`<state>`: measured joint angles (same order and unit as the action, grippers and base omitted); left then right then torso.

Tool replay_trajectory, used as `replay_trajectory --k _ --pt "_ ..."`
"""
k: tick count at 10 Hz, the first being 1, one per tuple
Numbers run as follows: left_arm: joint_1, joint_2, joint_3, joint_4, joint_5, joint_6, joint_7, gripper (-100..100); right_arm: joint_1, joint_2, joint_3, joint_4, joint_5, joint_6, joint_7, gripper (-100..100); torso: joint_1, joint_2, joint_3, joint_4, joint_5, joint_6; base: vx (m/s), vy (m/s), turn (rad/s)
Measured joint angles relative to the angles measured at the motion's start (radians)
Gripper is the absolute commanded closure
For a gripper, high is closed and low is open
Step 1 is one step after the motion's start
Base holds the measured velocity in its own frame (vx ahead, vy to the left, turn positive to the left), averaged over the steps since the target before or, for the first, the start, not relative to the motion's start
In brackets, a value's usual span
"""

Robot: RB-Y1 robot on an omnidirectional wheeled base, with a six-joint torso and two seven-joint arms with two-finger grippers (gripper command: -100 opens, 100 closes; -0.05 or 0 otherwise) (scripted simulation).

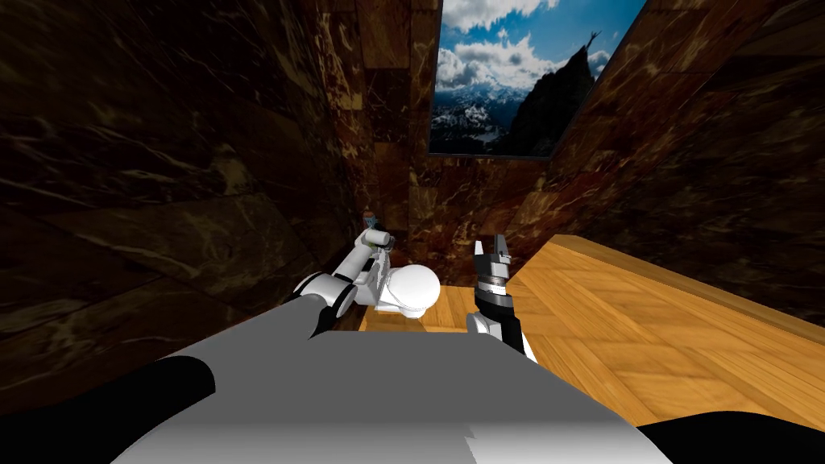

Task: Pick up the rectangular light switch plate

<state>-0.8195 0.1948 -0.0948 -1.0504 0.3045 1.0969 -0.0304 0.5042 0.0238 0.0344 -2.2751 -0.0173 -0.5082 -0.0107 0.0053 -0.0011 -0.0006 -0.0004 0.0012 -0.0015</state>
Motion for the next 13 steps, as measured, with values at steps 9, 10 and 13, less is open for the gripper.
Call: replay_trajectory --k 9,10,13 --pt "-0.205 -0.033 0.007 0.217 0.069 0.236 0.035 -100 0.0 0.0 0.0 0.0 0.0 0.0 0.0 0 0.001 -0.001 -0.001 0.0 0.0 0.0 0.027 0.078 -0.007" --pt "-0.235 -0.044 0.007 0.252 0.077 0.26 0.043 -100 0.0 0.0 0.0 0.0 0.0 0.0 0.0 0 0.002 0.0 0.0 0.0 0.001 0.0 0.034 0.1 -0.011" --pt "-0.302 -0.057 0.012 0.326 0.099 0.33 0.053 -100 0.0 0.0 0.0 0.0 0.0 0.0 0.0 0 0.0 -0.002 -0.001 -0.001 0.0 0.0 0.05 0.091 0.006"
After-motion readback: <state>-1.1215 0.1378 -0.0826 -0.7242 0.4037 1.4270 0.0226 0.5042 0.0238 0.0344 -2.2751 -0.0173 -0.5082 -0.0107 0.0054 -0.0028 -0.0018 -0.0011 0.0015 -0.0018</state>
